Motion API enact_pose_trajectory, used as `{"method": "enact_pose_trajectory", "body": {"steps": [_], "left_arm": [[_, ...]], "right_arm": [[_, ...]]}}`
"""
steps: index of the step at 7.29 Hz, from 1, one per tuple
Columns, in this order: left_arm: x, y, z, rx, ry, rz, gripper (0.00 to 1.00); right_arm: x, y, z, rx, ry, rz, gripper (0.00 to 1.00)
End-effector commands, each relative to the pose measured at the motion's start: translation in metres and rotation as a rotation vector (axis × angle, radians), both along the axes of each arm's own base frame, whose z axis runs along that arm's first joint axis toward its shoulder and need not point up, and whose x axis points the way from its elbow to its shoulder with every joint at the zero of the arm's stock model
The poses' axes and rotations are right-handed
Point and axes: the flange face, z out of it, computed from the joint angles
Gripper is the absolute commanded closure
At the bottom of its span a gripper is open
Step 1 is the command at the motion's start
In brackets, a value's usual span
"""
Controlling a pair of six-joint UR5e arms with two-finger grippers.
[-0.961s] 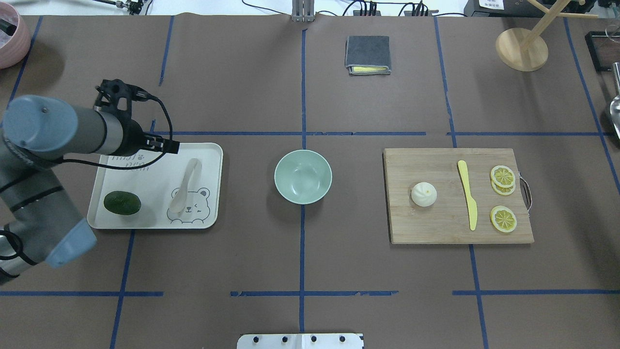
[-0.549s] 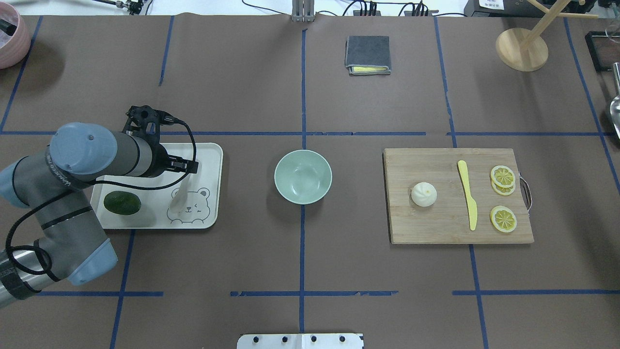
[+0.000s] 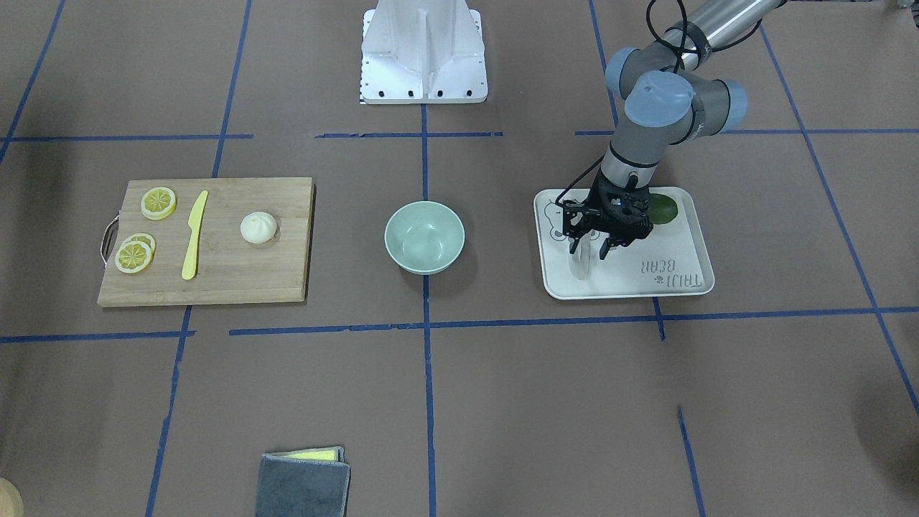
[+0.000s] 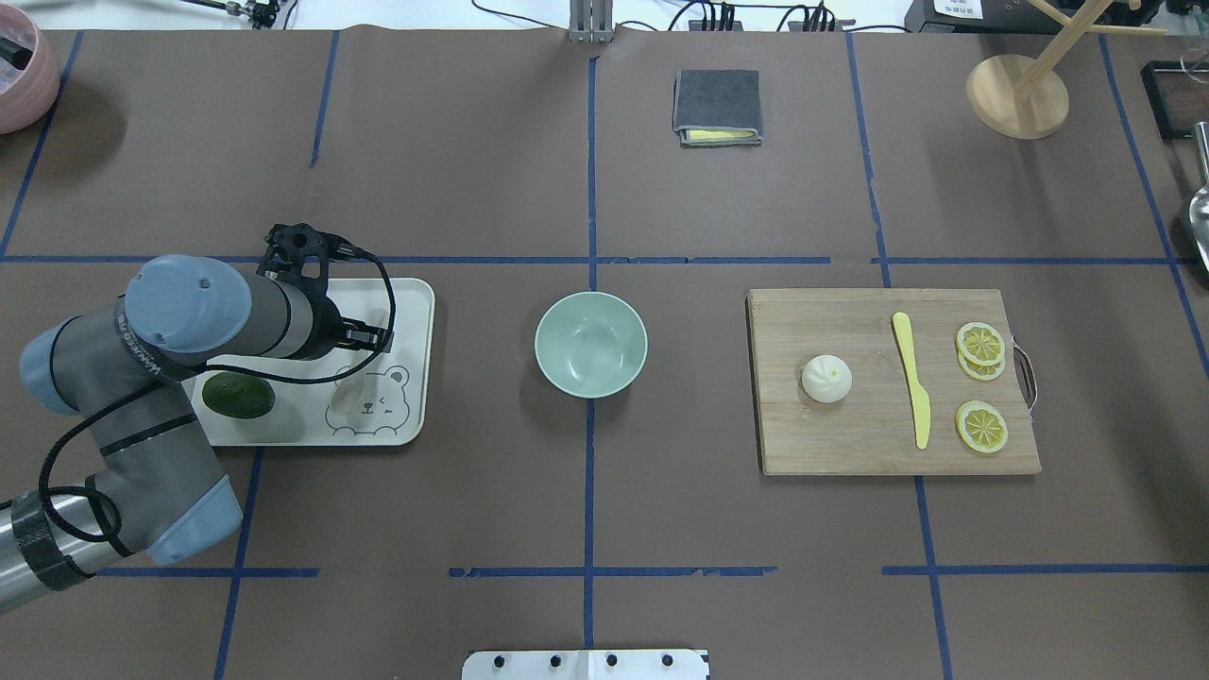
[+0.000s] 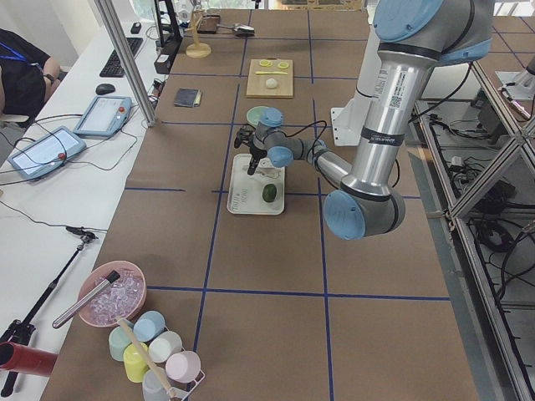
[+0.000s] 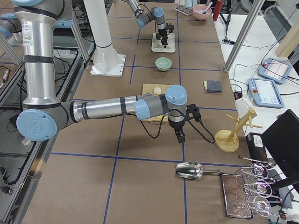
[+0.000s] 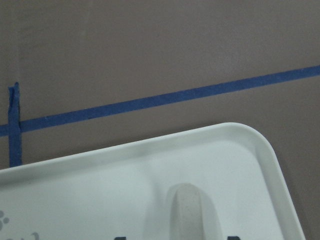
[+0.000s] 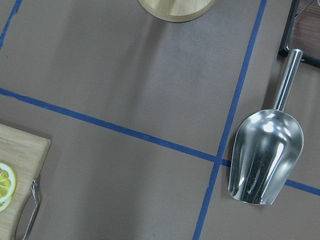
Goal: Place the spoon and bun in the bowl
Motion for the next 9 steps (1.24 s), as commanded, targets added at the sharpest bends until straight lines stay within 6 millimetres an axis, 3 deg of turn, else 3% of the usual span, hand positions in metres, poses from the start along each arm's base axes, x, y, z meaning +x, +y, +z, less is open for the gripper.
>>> {"method": "enact_pose_trajectory", "body": {"steps": [1, 3, 4, 5, 7, 8, 9], "left_arm": [[0.000, 0.001, -0.001, 0.002, 0.002, 0.001, 1.00], [-0.001, 0.001, -0.020, -0.004, 0.000, 0.002, 1.00], [0.018, -0.016, -0.078, -0.072, -0.027, -0.040, 1.00], [0.026, -0.021, -0.116, -0.172, 0.033, -0.130, 1.00], [0.033, -0.028, -0.165, -0.307, 0.131, -0.276, 1.00], [0.040, -0.036, -0.187, -0.502, 0.245, -0.495, 1.00], [0.049, -0.041, -0.209, -0.545, 0.256, -0.545, 1.00]], "right_arm": [[0.000, 0.000, 0.000, 0.000, 0.000, 0.000, 0.00], [0.000, 0.000, 0.001, -0.001, 0.000, 0.000, 0.00], [0.000, 0.000, 0.000, -0.001, 0.000, 0.001, 0.00], [0.000, 0.000, 0.000, -0.001, 0.000, 0.001, 0.00], [0.000, 0.000, 0.000, 0.000, 0.000, 0.000, 0.00], [0.000, 0.000, 0.000, -0.001, 0.000, 0.001, 0.00], [0.000, 0.000, -0.001, 0.001, 0.000, 0.001, 0.00]]}}
